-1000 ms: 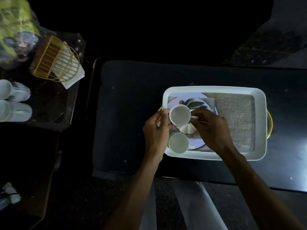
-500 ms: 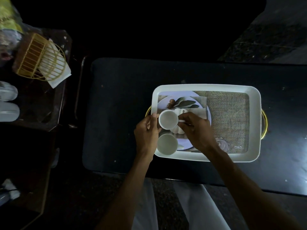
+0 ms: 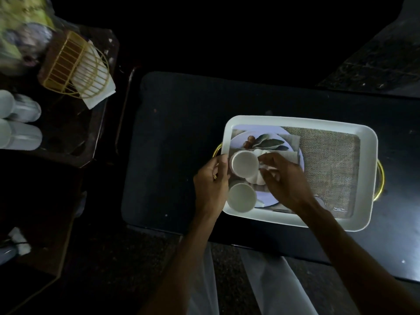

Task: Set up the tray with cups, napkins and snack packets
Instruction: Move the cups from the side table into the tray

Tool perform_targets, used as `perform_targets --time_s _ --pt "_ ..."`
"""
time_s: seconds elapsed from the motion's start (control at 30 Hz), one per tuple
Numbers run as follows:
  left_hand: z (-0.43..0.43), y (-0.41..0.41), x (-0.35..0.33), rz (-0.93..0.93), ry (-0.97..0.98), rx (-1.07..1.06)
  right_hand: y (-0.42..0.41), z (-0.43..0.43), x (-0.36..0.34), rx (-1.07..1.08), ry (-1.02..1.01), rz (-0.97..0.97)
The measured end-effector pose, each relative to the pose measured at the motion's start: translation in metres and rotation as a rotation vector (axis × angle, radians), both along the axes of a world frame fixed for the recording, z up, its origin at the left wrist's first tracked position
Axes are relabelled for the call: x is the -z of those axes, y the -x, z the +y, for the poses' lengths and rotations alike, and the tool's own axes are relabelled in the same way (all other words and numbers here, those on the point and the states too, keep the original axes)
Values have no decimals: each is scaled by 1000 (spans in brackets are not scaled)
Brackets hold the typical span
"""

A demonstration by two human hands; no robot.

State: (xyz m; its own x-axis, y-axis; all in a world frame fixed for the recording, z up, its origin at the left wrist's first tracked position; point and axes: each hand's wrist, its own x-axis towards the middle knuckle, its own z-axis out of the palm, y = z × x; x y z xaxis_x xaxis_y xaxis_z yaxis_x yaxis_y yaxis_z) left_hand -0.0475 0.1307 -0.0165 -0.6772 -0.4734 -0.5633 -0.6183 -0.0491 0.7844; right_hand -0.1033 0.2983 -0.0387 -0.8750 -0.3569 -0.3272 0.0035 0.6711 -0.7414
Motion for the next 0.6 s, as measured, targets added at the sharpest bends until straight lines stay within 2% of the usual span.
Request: perform_targets --time_s 0.13,0.27,0.43,0.6 --pt "-24 -13 -11 131 318 173 2 -19 -22 47 39 141" --pt "-57 -36 -19 111 618 400 -7 -63 -33 -81 -92 259" --pt "-120 -63 -24 71 825 556 -23 -140 -40 -276 -211 296" --pt "-199 -84 -31 -29 934 521 -34 -222 -37 -425 -283 289"
